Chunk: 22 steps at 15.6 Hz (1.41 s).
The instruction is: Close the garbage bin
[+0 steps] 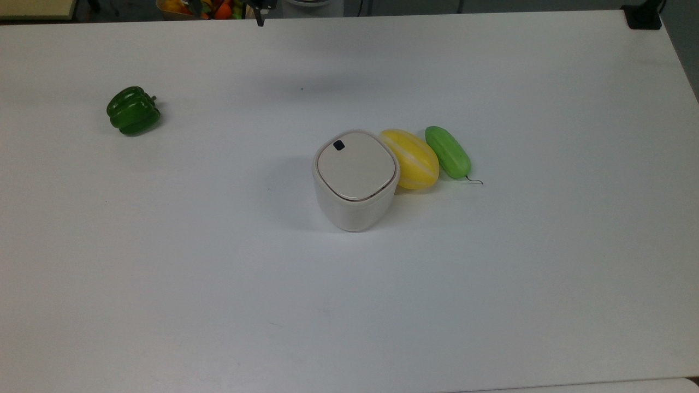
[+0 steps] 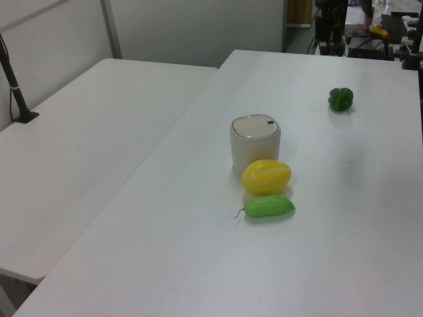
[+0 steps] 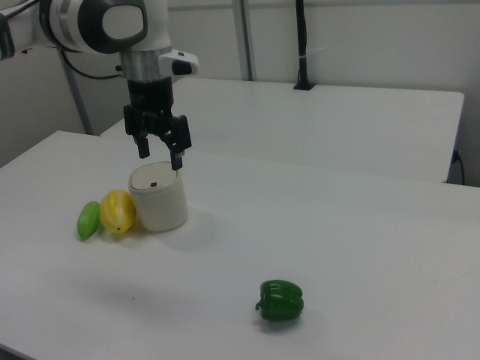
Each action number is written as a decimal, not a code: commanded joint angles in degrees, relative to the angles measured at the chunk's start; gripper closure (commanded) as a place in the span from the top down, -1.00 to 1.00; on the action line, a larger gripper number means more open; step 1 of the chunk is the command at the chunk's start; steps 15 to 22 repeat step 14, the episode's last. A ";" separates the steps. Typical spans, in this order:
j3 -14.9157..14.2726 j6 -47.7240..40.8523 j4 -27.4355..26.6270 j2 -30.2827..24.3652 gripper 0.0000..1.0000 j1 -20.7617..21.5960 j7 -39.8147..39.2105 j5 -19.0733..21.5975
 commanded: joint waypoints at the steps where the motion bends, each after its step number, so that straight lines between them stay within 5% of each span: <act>1: -0.25 -0.61 -0.34 -1.47 1.00 -0.44 1.69 -1.35; 22: -0.42 -1.04 -0.25 -2.43 1.00 -1.94 0.37 -1.79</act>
